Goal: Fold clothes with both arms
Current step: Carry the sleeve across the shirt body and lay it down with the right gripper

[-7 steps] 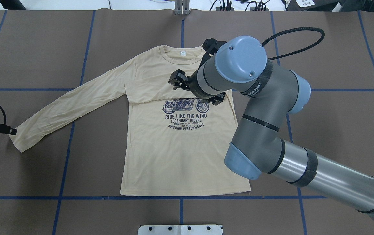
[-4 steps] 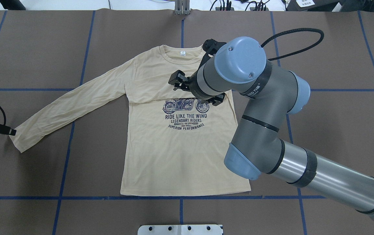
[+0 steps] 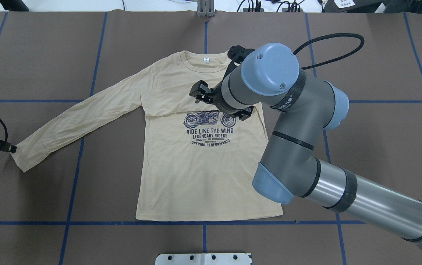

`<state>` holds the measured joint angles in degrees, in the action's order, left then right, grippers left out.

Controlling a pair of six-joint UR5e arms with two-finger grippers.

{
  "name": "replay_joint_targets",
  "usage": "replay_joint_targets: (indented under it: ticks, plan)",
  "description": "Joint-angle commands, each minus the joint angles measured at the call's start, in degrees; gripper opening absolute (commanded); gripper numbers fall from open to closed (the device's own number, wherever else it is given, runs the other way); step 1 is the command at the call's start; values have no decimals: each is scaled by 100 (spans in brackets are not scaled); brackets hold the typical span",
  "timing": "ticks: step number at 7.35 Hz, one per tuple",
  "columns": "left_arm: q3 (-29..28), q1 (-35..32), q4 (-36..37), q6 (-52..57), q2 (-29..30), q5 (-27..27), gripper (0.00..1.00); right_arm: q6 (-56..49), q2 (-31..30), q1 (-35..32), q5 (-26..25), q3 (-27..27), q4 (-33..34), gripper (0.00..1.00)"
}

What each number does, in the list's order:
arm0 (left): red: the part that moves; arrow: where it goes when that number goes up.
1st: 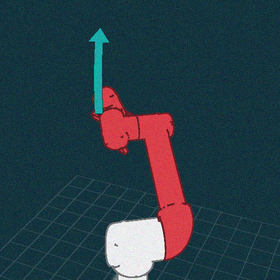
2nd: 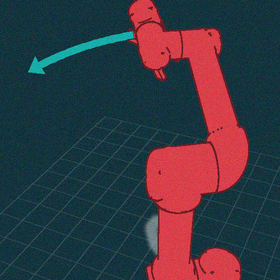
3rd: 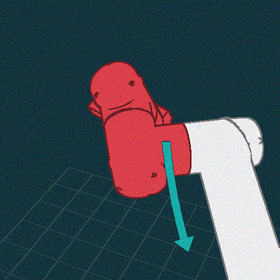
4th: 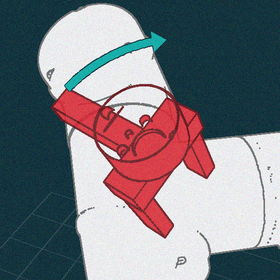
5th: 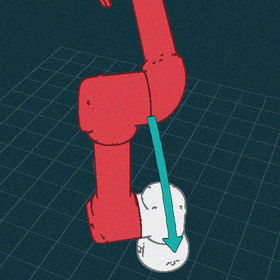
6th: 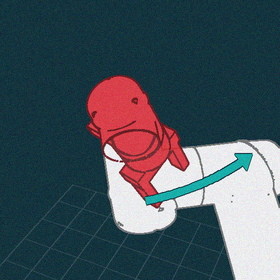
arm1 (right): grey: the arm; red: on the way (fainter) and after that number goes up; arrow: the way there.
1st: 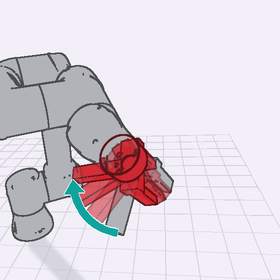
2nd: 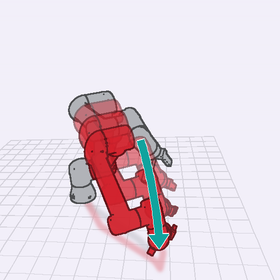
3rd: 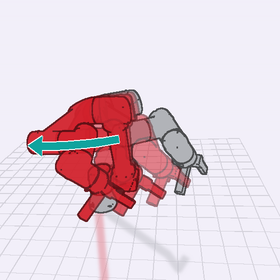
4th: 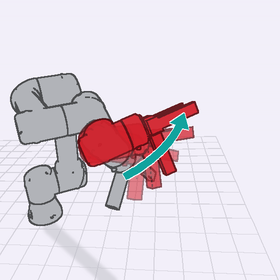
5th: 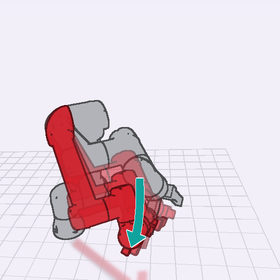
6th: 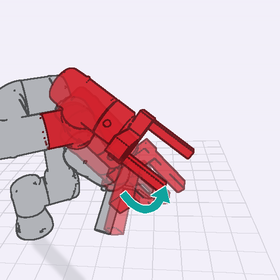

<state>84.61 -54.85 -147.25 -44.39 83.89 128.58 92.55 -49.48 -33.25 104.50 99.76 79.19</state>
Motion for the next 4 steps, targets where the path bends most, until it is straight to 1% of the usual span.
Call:
replay_joint_targets:
  ticks: [1, 2, 3, 4]
  plan:
    - [55, 0, -5, 1, 14, 0, 0, -9, -17, -6, -9, 35, 9, 100]
    - [195, -17, -240, -69, -4, 9, 0, -9, -122, -128, -35, 70, 9, 100]
    - [762, -17, -295, -104, -65, 0, 0, -35, -297, -355, -44, 122, 9, 100]
    - [1186, -17, -235, -383, 21, 9, 0, -227, -821, -679, 52, 558, 0, 100]
